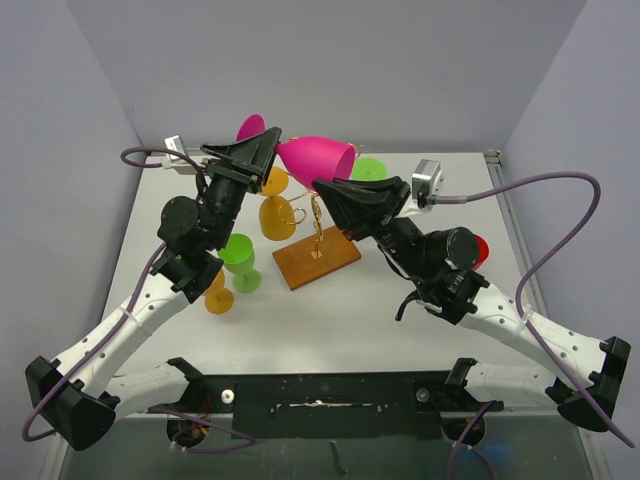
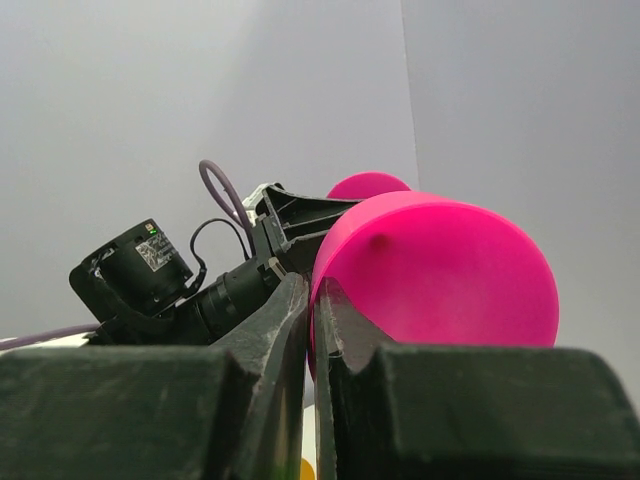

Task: Place the wine glass upside down on the wine glass rack

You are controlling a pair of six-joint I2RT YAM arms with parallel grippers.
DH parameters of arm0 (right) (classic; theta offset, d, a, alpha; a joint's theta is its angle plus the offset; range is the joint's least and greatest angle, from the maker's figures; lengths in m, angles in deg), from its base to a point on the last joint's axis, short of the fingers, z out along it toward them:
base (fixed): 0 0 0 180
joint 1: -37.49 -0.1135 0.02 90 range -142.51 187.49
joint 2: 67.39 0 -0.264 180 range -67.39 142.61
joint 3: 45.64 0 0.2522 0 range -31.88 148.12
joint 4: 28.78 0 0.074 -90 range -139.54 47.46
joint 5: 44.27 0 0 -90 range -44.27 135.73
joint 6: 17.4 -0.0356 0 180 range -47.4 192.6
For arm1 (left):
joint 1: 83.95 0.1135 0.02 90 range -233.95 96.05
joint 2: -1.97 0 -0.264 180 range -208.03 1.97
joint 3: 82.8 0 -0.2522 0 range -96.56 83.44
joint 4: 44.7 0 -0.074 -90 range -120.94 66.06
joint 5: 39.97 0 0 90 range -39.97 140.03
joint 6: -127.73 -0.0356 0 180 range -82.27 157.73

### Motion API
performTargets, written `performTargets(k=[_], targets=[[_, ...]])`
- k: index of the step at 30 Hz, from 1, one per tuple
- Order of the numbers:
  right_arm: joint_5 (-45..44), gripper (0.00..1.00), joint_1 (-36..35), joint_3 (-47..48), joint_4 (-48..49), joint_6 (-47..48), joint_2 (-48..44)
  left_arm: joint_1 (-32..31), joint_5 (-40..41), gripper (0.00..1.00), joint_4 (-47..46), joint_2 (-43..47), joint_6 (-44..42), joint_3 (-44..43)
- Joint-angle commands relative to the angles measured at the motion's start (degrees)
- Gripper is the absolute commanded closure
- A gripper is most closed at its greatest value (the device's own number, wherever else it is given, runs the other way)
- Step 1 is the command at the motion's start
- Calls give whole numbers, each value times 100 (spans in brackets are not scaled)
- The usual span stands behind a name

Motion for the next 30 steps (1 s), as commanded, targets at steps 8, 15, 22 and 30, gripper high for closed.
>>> performTargets(k=[8,15,22,30], targets=[[-244,97,0,-133,456,-45,-100,34,-167,94,-1029,260,290,108],[-674,97,0,37,585,211,155,35,-178,50,-1052,343,284,174],[-1128,98,2,216,1039,392,486,33,-240,37,-1173,472,291,386],[-682,98,0,253,1223,345,487,32,-230,36,-995,495,239,349]])
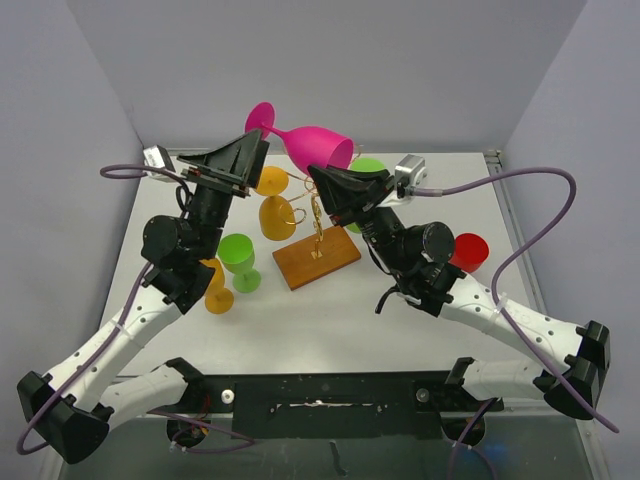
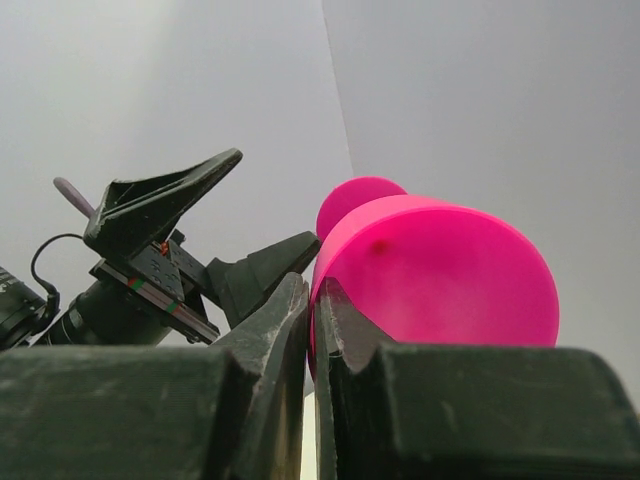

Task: Place the wine glass upside down on the wine glass rack

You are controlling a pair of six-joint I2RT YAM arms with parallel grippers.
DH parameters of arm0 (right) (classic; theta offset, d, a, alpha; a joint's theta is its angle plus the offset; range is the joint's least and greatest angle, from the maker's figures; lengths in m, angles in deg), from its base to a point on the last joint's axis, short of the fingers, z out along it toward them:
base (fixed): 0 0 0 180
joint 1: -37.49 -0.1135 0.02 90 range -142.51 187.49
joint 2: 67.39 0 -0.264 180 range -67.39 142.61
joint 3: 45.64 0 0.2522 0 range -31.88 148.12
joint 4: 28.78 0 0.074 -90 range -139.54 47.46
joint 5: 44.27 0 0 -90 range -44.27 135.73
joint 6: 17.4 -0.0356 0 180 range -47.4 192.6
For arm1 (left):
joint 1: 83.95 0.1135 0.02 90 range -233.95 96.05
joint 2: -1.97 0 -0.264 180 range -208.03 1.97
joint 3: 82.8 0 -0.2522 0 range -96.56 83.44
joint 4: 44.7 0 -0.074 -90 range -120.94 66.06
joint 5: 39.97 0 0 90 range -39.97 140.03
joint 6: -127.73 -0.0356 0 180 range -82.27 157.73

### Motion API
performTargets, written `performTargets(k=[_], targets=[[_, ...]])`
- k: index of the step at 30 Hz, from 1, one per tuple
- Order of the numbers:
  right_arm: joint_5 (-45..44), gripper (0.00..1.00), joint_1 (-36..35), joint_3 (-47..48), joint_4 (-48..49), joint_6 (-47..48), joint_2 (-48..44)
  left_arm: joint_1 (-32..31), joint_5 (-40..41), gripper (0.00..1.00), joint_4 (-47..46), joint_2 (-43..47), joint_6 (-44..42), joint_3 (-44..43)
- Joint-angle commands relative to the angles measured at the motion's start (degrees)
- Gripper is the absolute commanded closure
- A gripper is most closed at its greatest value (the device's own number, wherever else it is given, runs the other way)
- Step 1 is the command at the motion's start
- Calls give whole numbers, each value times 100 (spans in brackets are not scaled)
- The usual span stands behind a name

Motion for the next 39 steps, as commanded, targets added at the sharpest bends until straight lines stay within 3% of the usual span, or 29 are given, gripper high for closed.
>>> performTargets(k=[1,12,18,30,39], targets=[[221,98,2,261,598,75,-135,0,-60,36,-75,26,14,-131],[789,98,-1,55,637,-193,-379,6,259,38,711,-294,-34,-674],[852,98,-1,-86,518,-322,-454,15,307,56,591,-477,127,-802],[820,98,0,-88,351,-409,-306,4,261,75,231,-529,301,-752],[787,94,-2,-78,267,-512,-241,11,263,100,81,-498,272,-678]])
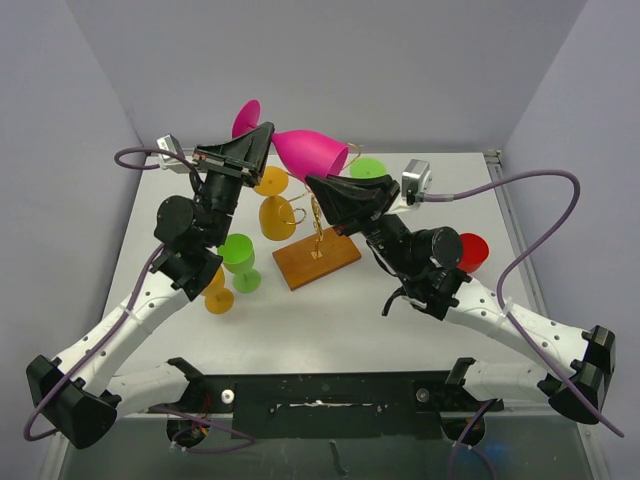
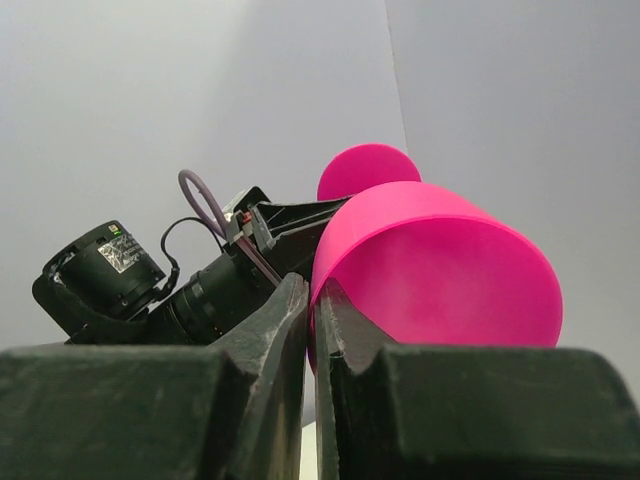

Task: Place the wine glass upside down on the wine glass rack

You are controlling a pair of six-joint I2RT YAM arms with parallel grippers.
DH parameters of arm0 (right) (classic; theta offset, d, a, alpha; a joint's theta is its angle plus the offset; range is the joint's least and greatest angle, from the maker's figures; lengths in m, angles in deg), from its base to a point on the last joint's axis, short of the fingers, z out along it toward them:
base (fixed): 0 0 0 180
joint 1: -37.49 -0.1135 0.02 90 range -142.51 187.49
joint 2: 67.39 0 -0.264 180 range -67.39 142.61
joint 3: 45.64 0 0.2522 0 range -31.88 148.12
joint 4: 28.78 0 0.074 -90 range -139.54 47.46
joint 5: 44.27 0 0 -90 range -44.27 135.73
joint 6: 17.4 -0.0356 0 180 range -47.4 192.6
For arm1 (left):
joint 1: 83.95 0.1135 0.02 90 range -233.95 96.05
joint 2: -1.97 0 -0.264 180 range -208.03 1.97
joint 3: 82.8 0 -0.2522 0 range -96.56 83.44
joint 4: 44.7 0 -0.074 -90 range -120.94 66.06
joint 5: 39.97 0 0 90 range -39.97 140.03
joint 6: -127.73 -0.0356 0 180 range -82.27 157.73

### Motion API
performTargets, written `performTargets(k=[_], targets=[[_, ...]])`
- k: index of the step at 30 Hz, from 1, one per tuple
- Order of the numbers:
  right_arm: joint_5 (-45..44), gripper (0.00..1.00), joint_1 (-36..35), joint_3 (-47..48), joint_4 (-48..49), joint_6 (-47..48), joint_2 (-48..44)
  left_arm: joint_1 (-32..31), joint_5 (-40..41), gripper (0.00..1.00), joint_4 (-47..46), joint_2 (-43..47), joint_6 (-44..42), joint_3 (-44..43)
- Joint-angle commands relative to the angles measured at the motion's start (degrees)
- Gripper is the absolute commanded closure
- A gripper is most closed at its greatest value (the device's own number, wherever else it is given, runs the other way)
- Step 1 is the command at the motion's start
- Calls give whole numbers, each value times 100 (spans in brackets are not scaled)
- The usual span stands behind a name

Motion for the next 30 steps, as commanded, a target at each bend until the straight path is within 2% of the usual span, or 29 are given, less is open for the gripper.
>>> performTargets(k=[1,5,7,8,10,14,20,24,30], targets=[[33,93,-6,84,74,-132,-51,13,2,100,-412,28,-96,-164],[-148,82,-4,79,-141,-209,-180,14,-12,100,-516,56,-208,-106],[-229,69,-5,103,-296,-297,-292,13,-13,100,-610,89,-345,-58],[-284,59,-5,121,-412,-310,-325,24,-8,100,-610,109,-435,-53],[-407,45,-1,163,-724,-300,-466,53,-70,100,-518,170,-629,-94],[-612,30,18,146,-1456,-10,-817,99,-410,100,180,344,-1257,-445],[-284,23,71,203,-2906,418,-1390,123,-1051,100,1193,624,-2361,-947],[-93,22,68,371,-3628,711,-1683,127,-1675,100,1755,804,-3360,-1178],[-122,22,68,516,-3762,779,-1979,133,-2666,100,2298,1114,-4772,-1184]])
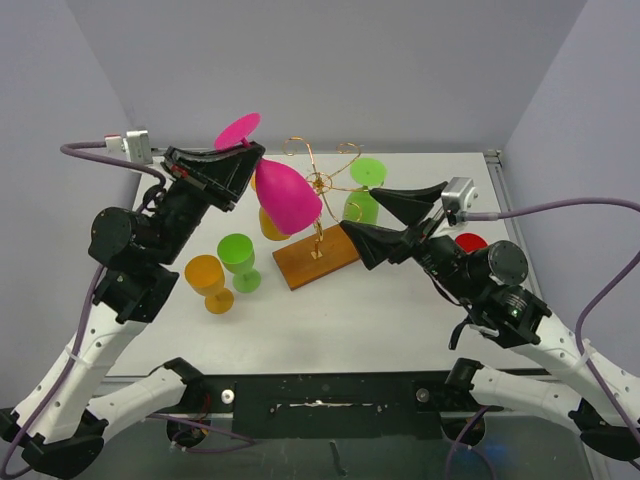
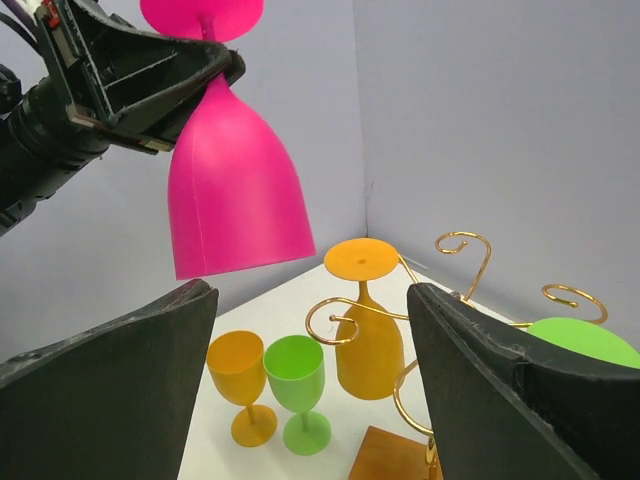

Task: Place the wine glass upside down on the wine glass rack

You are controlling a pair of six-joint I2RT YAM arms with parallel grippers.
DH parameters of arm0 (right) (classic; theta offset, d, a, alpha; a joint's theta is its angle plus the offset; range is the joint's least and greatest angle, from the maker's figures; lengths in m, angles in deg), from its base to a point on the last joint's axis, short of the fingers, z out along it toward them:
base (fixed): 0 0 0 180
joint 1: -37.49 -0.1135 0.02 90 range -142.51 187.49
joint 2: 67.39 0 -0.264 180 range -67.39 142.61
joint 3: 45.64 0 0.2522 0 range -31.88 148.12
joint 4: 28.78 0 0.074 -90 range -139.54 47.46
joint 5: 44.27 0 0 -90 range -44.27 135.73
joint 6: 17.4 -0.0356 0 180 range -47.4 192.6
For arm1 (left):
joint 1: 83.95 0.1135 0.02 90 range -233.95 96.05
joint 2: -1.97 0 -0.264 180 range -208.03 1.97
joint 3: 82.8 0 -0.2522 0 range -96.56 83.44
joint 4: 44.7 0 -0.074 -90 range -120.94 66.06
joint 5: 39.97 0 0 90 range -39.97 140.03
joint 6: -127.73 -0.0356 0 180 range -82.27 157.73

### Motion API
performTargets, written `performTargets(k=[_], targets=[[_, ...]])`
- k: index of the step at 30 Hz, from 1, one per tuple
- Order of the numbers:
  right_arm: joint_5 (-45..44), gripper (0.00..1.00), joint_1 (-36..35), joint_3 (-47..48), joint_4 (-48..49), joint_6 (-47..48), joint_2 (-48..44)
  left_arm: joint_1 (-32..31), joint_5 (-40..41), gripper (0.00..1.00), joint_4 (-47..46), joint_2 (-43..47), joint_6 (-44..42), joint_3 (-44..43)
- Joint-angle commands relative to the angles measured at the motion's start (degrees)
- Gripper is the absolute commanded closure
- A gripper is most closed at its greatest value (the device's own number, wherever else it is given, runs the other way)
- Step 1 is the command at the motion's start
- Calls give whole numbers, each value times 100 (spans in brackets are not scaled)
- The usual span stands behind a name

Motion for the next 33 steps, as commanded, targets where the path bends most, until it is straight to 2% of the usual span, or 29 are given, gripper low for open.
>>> performTargets(k=[1,7,10,16,27,30,33], targets=[[33,22,30,428,-180,137,-146,23,-1027,100,619,212,-1489,-181],[-101,22,35,969,-336,-492,227,24,-1593,100,896,479,-2456,230],[11,22,27,1230,-418,-842,426,26,-2063,100,821,551,-2592,455],[765,24,27,1364,-405,-996,687,26,-3280,100,-198,758,-2691,1253],[598,29,29,1526,-1366,-2128,1149,15,-3530,100,-697,917,-3429,2018],[633,33,38,1530,-1627,-2489,1277,9,-3661,100,-792,930,-3555,2155],[630,42,41,1399,-1655,-2714,1290,10,-3756,100,-940,944,-3616,2302]])
